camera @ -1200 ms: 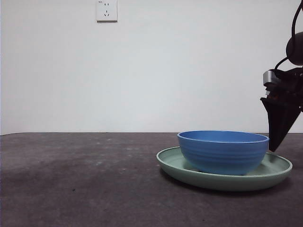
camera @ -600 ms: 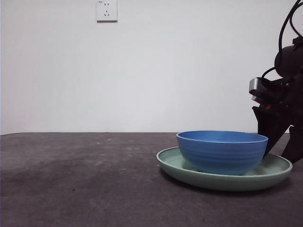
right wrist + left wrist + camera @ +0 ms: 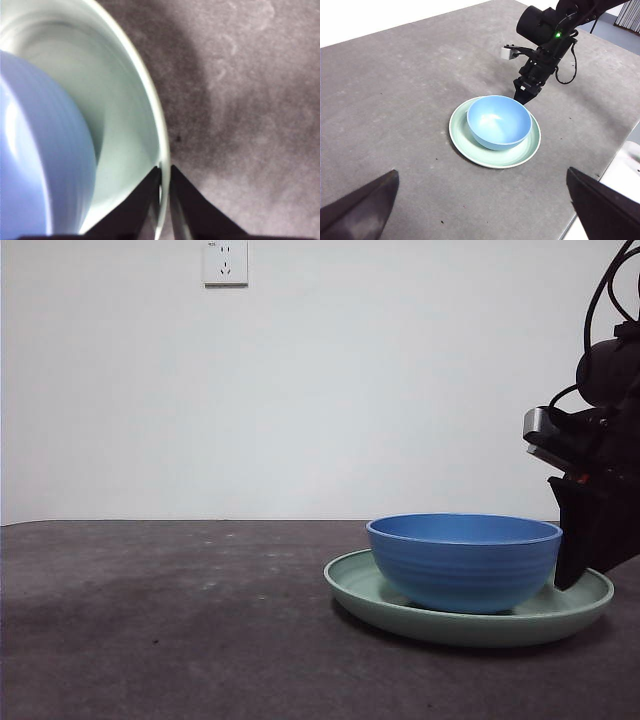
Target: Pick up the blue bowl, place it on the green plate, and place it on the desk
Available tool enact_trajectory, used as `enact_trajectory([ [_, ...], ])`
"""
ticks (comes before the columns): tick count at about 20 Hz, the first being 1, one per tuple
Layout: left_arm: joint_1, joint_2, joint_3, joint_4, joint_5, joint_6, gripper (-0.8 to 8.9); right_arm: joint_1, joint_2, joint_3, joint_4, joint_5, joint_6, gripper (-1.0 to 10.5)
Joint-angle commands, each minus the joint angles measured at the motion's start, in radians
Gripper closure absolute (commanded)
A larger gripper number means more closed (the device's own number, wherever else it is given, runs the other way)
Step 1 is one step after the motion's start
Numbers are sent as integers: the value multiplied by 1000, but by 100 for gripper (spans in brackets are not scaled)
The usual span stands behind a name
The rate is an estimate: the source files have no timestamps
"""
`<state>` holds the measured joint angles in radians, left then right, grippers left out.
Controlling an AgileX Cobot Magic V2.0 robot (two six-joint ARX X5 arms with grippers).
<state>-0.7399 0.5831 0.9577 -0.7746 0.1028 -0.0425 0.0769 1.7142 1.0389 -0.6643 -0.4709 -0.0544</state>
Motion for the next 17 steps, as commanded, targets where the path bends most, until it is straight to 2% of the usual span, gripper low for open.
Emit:
enact_trajectory([
  [1, -6, 5, 10, 11, -6, -3, 191, -3, 18, 56, -26, -4, 29, 933],
  [4, -6, 5, 10, 11, -6, -3, 191, 8, 18, 133, -97, -18, 53, 933],
  [9, -6, 5, 10, 11, -6, -3, 191, 84, 18, 214, -120, -107, 156, 933],
  [14, -6, 5, 10, 11, -6, -3, 191, 225, 25, 216, 35, -105, 303, 933],
  [17, -6, 5, 10, 11, -6, -2, 191, 284, 49, 216, 109, -97, 364, 933],
])
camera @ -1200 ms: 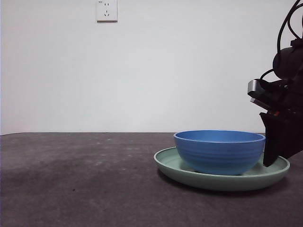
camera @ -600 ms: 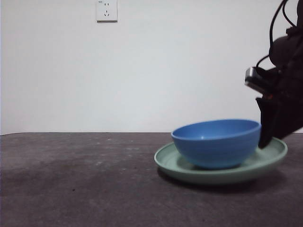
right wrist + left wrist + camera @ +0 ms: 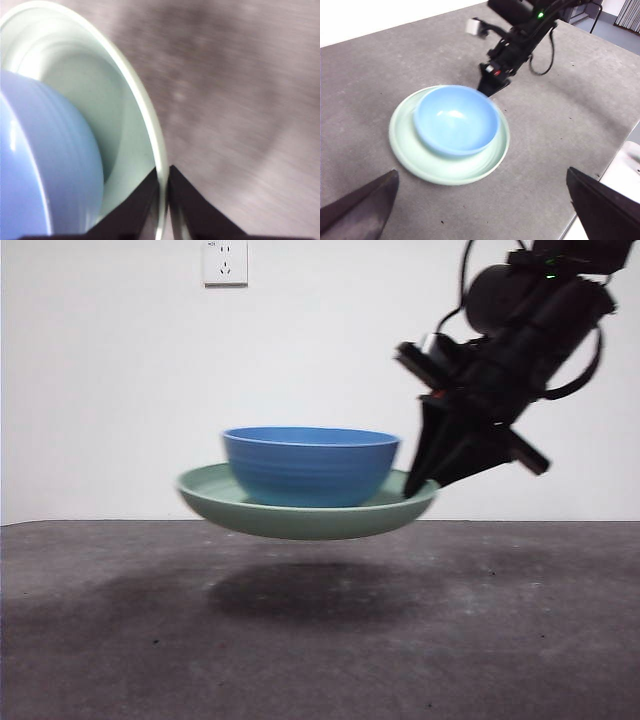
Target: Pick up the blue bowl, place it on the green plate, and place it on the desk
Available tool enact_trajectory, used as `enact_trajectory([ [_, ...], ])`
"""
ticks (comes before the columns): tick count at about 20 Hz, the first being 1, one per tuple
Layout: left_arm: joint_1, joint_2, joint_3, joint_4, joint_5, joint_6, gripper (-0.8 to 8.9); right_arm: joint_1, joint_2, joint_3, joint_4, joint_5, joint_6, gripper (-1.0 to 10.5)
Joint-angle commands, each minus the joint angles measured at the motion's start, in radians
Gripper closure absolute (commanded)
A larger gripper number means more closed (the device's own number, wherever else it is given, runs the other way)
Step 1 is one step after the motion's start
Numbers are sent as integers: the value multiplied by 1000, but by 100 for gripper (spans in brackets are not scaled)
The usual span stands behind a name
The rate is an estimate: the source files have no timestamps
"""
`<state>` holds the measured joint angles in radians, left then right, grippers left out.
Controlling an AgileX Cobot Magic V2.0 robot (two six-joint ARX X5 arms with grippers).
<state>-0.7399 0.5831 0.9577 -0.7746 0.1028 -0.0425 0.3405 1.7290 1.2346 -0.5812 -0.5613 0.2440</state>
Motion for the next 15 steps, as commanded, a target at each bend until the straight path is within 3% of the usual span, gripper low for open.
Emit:
enact_trajectory([
  [1, -6, 5, 10, 12, -6, -2, 191, 35, 51, 20, 38, -5, 78, 933],
  [5, -6, 5, 10, 12, -6, -2, 191, 64, 116, 20, 48, 40, 90, 933],
  [15, -6, 5, 10, 12, -6, -2, 191, 64, 187, 20, 66, 47, 107, 930],
])
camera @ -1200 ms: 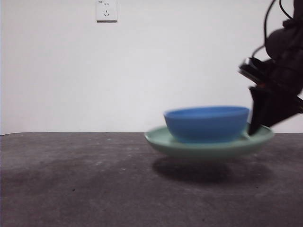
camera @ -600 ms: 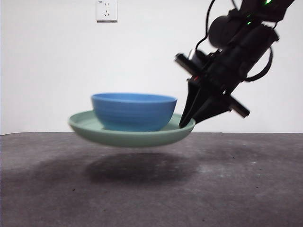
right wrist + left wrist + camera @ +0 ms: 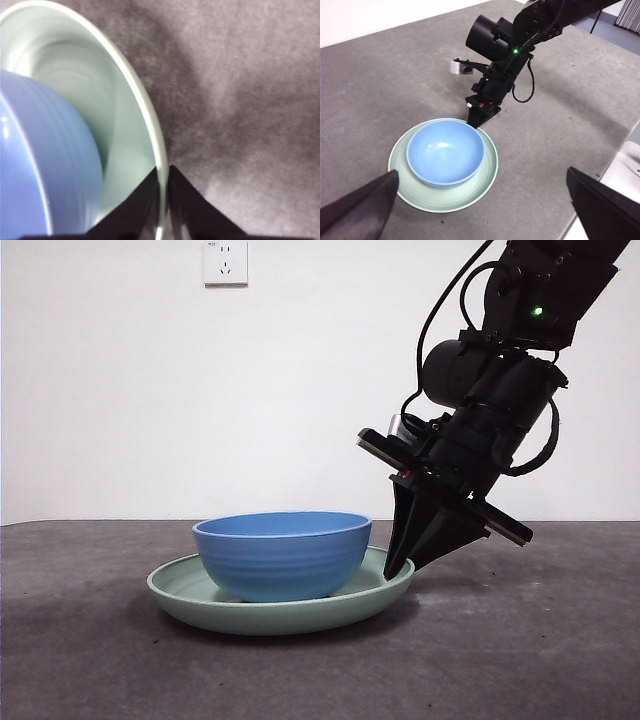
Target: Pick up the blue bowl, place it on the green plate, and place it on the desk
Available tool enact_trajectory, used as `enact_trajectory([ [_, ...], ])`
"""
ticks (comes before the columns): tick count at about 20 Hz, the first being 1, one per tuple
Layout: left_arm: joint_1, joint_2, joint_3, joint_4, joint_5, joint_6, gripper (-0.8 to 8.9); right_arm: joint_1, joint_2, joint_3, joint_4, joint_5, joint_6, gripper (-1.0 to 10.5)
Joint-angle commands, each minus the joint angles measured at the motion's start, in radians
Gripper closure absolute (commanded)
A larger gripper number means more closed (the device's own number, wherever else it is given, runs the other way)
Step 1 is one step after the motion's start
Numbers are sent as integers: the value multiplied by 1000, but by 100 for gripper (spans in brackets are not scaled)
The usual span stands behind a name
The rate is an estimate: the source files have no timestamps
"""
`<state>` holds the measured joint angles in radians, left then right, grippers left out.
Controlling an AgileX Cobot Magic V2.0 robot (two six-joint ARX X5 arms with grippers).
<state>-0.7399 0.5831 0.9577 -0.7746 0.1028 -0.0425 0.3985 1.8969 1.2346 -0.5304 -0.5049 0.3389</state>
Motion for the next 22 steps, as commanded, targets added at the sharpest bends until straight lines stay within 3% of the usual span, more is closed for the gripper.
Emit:
enact_trajectory([
  [1, -6, 5, 10, 12, -6, -2, 191, 6, 20, 20, 15, -3, 13, 930],
  [3, -6, 5, 10, 12, -6, -2, 191, 6, 20, 20, 14, 13, 13, 924],
  [8, -6, 5, 10, 12, -6, -2, 191, 5, 18, 23, 26, 16, 3, 740],
  [14, -6, 5, 10, 12, -6, -2, 191, -21, -17, 80, -38, 18, -30, 618],
  [22, -6, 5, 10, 12, -6, -2, 191, -39, -151, 209, -303, 219, -119, 470],
])
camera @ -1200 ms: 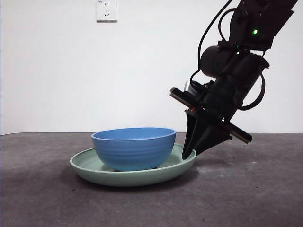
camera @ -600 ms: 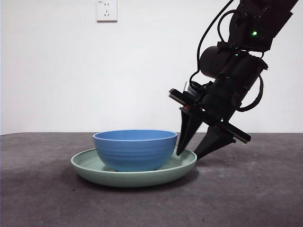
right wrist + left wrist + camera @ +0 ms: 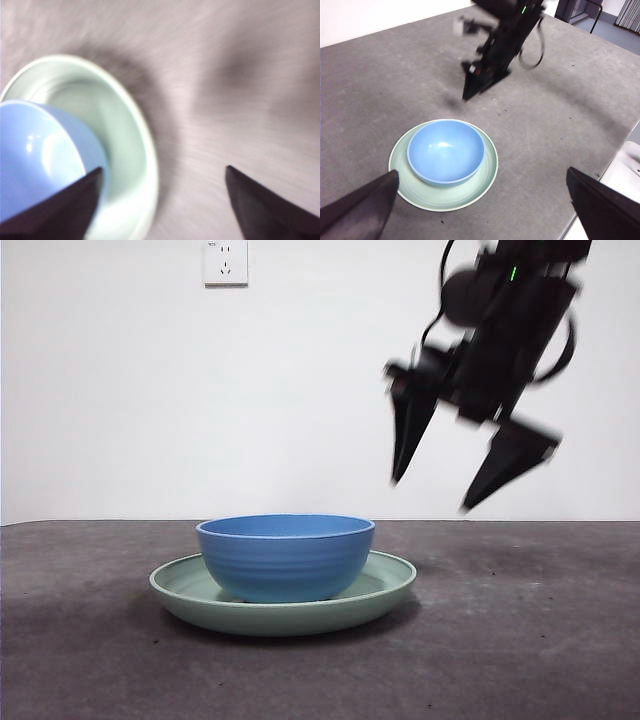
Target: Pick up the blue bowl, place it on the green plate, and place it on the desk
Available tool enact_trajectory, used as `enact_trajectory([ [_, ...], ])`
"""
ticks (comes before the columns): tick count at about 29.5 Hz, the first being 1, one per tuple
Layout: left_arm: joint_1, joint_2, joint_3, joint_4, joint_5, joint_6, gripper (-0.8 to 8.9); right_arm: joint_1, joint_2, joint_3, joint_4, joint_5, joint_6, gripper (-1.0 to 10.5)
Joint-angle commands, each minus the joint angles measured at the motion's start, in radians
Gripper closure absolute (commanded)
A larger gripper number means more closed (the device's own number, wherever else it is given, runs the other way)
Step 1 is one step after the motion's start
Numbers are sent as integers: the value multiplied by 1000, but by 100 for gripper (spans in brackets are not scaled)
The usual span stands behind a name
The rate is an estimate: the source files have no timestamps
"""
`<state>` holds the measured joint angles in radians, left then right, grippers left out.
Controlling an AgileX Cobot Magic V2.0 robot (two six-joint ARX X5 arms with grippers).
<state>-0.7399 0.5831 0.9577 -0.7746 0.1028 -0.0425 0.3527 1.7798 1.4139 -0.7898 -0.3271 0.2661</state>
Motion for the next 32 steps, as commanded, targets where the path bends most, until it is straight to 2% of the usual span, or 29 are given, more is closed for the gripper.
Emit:
enact_trajectory([
  [1, -6, 5, 10, 12, -6, -2, 191, 7, -62, 30, -58, 59, -50, 456],
  [7, -6, 5, 10, 10, -6, -2, 191, 32, -230, 30, -151, 161, -71, 445],
  [11, -6, 5, 10, 11, -6, -2, 191, 66, -334, 29, -225, 229, -75, 342],
  [21, -6, 5, 10, 12, -6, -2, 191, 190, -605, -30, -340, 252, -77, 341],
  [27, -6, 5, 10, 12, -6, -2, 191, 280, -783, -174, -340, 253, -66, 341],
  [32, -6, 5, 10, 11, -6, -3, 191, 305, -893, -319, -339, 252, -64, 341],
])
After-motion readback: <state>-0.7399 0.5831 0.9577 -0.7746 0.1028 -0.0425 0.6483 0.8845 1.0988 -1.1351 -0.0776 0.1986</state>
